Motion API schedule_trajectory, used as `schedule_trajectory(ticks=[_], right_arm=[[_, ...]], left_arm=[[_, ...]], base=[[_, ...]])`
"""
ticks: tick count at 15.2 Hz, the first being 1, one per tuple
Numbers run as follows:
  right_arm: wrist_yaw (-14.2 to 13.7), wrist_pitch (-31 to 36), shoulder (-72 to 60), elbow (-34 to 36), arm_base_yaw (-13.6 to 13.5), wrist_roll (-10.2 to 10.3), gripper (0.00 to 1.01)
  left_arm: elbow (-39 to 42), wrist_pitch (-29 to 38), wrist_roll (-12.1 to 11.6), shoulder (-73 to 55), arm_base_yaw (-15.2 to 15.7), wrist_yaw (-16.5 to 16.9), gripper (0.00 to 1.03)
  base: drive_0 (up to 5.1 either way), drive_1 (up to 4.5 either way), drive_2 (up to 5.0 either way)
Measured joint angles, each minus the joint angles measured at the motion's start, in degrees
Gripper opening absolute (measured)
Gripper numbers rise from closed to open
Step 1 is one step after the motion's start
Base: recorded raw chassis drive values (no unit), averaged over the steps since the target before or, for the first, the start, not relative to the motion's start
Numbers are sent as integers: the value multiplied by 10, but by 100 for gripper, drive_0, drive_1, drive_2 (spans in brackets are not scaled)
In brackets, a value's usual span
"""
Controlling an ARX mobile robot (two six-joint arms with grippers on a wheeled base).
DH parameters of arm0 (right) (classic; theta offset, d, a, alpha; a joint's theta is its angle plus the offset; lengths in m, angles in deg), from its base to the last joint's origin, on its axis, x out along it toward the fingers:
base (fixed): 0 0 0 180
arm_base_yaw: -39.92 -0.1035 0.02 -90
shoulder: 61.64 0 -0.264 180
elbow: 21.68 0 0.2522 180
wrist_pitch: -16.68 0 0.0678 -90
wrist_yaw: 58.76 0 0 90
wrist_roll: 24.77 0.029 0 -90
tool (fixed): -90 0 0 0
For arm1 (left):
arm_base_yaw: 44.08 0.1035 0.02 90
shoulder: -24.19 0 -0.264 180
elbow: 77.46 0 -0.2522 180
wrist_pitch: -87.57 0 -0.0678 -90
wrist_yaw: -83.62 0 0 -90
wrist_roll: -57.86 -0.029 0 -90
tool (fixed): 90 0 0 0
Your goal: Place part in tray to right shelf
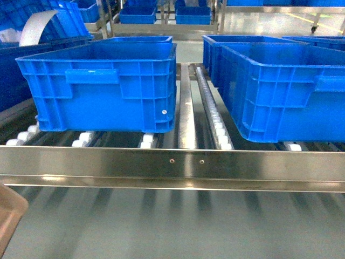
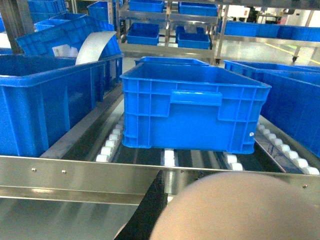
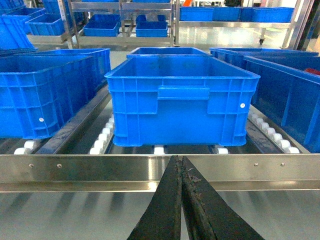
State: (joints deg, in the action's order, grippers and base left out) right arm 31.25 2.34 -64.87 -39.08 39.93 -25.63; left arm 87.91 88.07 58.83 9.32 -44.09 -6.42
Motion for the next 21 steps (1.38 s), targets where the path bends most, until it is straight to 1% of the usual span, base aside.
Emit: schedule_trajectory(ticks=[3, 4, 5, 6, 7, 8, 11, 21], right_arm=[[0, 2, 8, 10, 0, 0, 2], [0, 6, 28, 26, 0, 0, 2], [-1, 0, 26, 29, 0, 0, 2], [0, 4, 29, 29, 0, 0, 2], [0, 4, 29, 29, 0, 0, 2], [0, 3, 29, 29, 0, 0, 2], [0, 3, 29, 29, 0, 0, 2], [0, 3, 29, 29, 0, 0, 2]], left_arm=[[0, -34, 0, 34, 0, 0, 12], [0, -41, 0, 43, 0, 0, 12], [0, -56, 0, 57, 0, 0, 12], [0, -162, 0, 137, 0, 0, 12], [-1, -137, 0, 143, 0, -1, 12], [-1, -155, 0, 143, 0, 1, 12], [-1, -143, 0, 143, 0, 0, 12], [0, -148, 0, 143, 0, 0, 12]], base=[[0, 0, 0], [0, 0, 0], [0, 0, 0], [0, 0, 0], [0, 0, 0], [0, 0, 0], [0, 0, 0], [0, 0, 0]])
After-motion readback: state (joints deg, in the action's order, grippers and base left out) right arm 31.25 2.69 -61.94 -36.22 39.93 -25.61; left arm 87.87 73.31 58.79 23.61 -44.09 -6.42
